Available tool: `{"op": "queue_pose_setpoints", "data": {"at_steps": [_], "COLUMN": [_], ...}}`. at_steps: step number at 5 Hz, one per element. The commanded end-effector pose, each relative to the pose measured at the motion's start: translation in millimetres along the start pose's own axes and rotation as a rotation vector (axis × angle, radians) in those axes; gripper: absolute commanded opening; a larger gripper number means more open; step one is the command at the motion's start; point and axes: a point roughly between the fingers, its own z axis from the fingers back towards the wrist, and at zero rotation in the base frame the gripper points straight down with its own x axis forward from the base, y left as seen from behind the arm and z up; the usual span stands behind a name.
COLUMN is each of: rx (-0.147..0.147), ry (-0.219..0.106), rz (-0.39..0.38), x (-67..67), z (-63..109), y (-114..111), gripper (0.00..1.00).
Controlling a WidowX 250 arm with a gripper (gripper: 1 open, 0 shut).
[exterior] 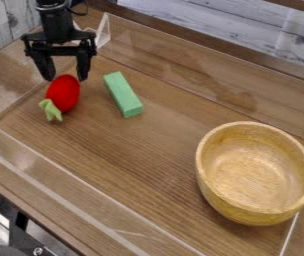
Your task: Move the red fruit to the left side of the table
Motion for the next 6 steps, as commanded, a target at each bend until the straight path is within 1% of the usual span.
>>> {"op": "queue_pose_setpoints", "data": {"at_steps": [1, 2, 4, 5, 6], "rx": [-0.02, -0.036, -0.067, -0.074, -0.073], "ry": [-0.042, -0.035, -0.024, -0.015, -0.016], "rz": [0.013, 0.022, 0.11, 0.065, 0.018], "x": [11.0, 11.9, -10.9, -32.1, -51.0], "z": [22.8, 31.0, 69.1, 70.8, 71.4], "y": [7, 8, 6, -9, -26], "gripper": [1.0, 1.0, 1.0, 1.0, 1.0]}}
